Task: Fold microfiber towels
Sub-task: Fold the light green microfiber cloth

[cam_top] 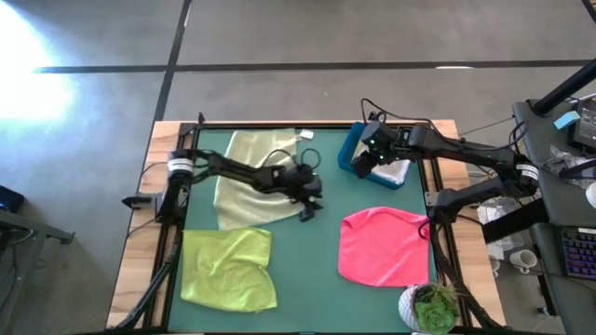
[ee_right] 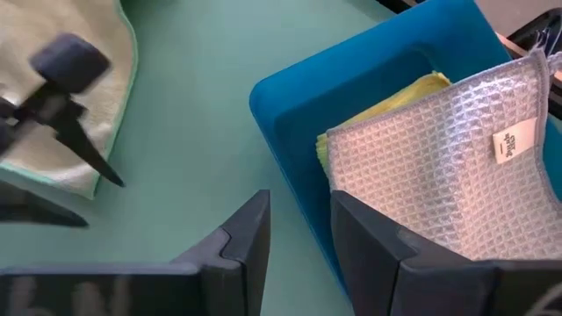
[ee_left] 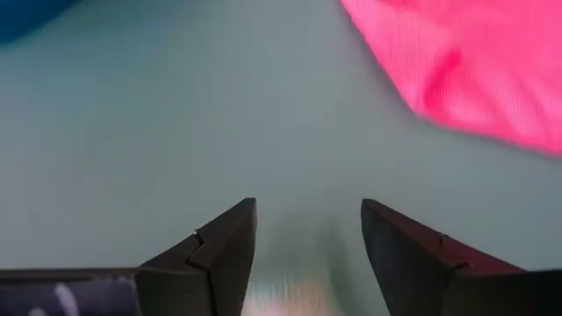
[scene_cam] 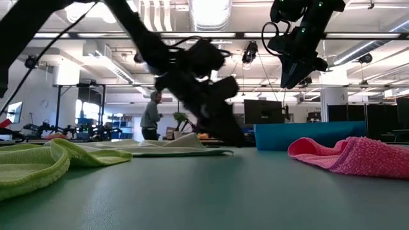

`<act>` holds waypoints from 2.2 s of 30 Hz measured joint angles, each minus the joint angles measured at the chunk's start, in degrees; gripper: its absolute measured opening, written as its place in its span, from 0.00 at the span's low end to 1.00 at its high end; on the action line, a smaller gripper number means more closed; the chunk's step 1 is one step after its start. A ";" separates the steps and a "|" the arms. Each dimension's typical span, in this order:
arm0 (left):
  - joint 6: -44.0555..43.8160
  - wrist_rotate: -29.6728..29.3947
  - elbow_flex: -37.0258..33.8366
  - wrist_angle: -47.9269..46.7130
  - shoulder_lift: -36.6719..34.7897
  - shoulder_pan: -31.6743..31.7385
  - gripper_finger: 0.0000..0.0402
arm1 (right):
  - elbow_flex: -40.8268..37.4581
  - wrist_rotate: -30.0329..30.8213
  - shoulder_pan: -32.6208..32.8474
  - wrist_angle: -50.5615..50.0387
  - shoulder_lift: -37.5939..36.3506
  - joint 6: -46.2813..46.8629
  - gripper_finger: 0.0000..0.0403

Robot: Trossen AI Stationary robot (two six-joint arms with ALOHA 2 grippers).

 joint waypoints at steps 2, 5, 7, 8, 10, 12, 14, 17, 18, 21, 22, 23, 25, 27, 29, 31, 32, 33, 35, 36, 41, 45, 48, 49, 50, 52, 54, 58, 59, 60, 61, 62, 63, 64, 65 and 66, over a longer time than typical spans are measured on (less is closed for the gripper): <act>-0.09 0.11 5.14 -5.62 1.61 0.00 0.48 | 0.00 -0.09 0.00 0.00 0.00 -0.55 0.28; 2.10 -1.07 11.77 -17.92 1.09 0.00 0.48 | 0.00 -1.39 0.00 0.01 0.00 -2.18 0.28; 6.15 -4.00 14.26 -26.05 -0.86 -0.25 0.48 | 0.00 -1.54 0.18 0.00 0.00 -3.86 0.28; 7.86 -5.91 14.79 -29.04 -2.38 -0.39 0.48 | 0.00 -1.53 0.29 0.04 0.00 -4.19 0.28; 9.98 -9.37 14.68 -35.48 -5.45 -0.69 0.48 | -0.04 -1.55 0.40 0.05 0.00 -4.93 0.28; 10.21 -10.82 13.36 -38.83 -9.22 -0.89 0.48 | -0.04 -1.64 0.52 0.05 0.00 -6.87 0.28; 10.17 -10.99 10.76 -41.97 -13.01 -1.25 0.48 | -0.04 -1.70 0.94 0.09 0.02 -7.96 0.28; 9.38 -11.67 5.49 -44.23 -18.82 -2.35 0.48 | -0.09 -3.60 1.39 0.54 0.16 -9.75 0.28; 8.20 -11.73 3.39 -44.88 -20.62 -2.77 0.48 | -0.09 -4.35 1.40 0.66 0.33 -10.18 0.28; 3.42 -11.70 -3.96 -45.11 -26.48 -4.02 0.48 | -0.11 -4.60 1.98 1.20 0.70 -10.18 0.28; 1.63 -11.71 -6.49 -45.21 -28.33 -4.49 0.48 | -0.11 -4.58 2.03 1.41 0.78 -10.19 0.28; -0.12 -11.71 -9.26 -45.02 -30.34 -4.95 0.48 | -0.12 -4.59 2.03 1.42 0.79 -10.18 0.28; -3.68 -11.40 -14.50 -45.52 -33.58 -6.02 0.48 | -0.15 -4.58 2.03 1.50 0.79 -10.16 0.28; -6.92 -10.39 -19.36 -45.36 -36.67 -7.24 0.48 | -0.15 -4.58 2.01 1.67 0.79 -10.14 0.28; -9.20 -10.00 -23.15 -45.38 -39.07 -8.61 0.48 | -0.15 -4.56 1.99 1.82 0.79 -10.12 0.28; -10.42 -9.87 -26.26 -45.28 -40.67 -9.82 0.48 | -0.15 -4.54 1.99 1.91 0.79 -10.12 0.28; -10.83 -9.87 -27.49 -45.40 -41.13 -10.14 0.48 | -0.15 -4.54 2.00 2.04 0.86 -10.05 0.28; -10.88 -9.85 -28.45 -45.45 -41.24 -10.31 0.48 | -0.15 -4.56 2.01 2.04 0.95 -10.02 0.28; -10.91 -10.43 -30.07 -45.02 -41.21 -10.32 0.48 | -0.15 -4.56 2.00 2.11 1.14 -10.01 0.28; -10.88 -11.07 -30.87 -45.06 -40.88 -10.25 0.48 | -0.15 -4.55 2.00 2.31 1.29 -10.00 0.28; -10.36 -17.39 -32.14 -43.59 -36.81 -8.92 0.48 | -0.15 -5.25 2.25 5.23 2.55 -10.74 0.28; -10.28 -19.89 -31.21 -41.19 -32.09 -6.61 0.48 | -0.15 -9.83 2.62 8.73 4.25 -15.07 0.28; -10.38 -22.84 -29.82 -40.40 -29.17 -5.53 0.48 | -0.20 -10.60 2.89 9.57 5.89 -16.46 0.28; -10.41 -24.46 -29.39 -40.41 -28.58 -5.18 0.48 | -0.20 -10.62 2.91 9.88 6.46 -16.48 0.28; -10.47 -26.29 -28.89 -40.29 -28.23 -4.69 0.48 | -0.20 -10.59 3.03 10.11 6.95 -16.49 0.28; -10.44 -27.38 -27.71 -40.58 -28.09 -4.20 0.48 | -0.20 -10.59 3.32 11.01 8.10 -16.91 0.28; -10.39 -27.87 -26.49 -41.78 -29.19 -4.26 0.48 | -0.20 -10.68 3.80 11.20 9.29 -18.25 0.28; -10.43 -27.28 -25.15 -44.91 -32.22 -4.42 0.48 | -0.20 -11.72 4.62 12.10 11.65 -20.83 0.28; -10.48 -27.06 -25.11 -45.38 -33.55 -4.48 0.48 | -0.20 -12.45 4.83 12.41 12.25 -21.10 0.28; -10.57 -26.67 -25.11 -45.92 -34.75 -4.48 0.48 | -0.20 -13.24 4.97 12.92 12.89 -21.17 0.28; -10.67 -26.10 -25.27 -46.60 -35.61 -4.50 0.48 | -0.20 -13.82 5.12 13.52 13.38 -21.26 0.28; -10.82 -25.69 -25.61 -47.42 -36.45 -4.66 0.48 | -0.20 -14.33 5.31 14.04 13.88 -21.46 0.28; -10.87 -25.55 -25.98 -48.62 -37.39 -4.85 0.48 | -0.20 -14.67 5.58 14.72 14.44 -21.83 0.28; -10.89 -25.52 -26.10 -49.54 -38.44 -5.05 0.48 | -0.20 -14.72 5.83 15.74 14.91 -22.20 0.28; -10.90 -25.52 -26.09 -49.82 -39.52 -5.26 0.48 | -0.20 -14.79 5.91 16.68 15.22 -22.54 0.28; -10.90 -25.52 -26.03 -50.37 -40.43 -5.54 0.48 | -0.20 -15.00 6.10 17.62 15.70 -22.96 0.28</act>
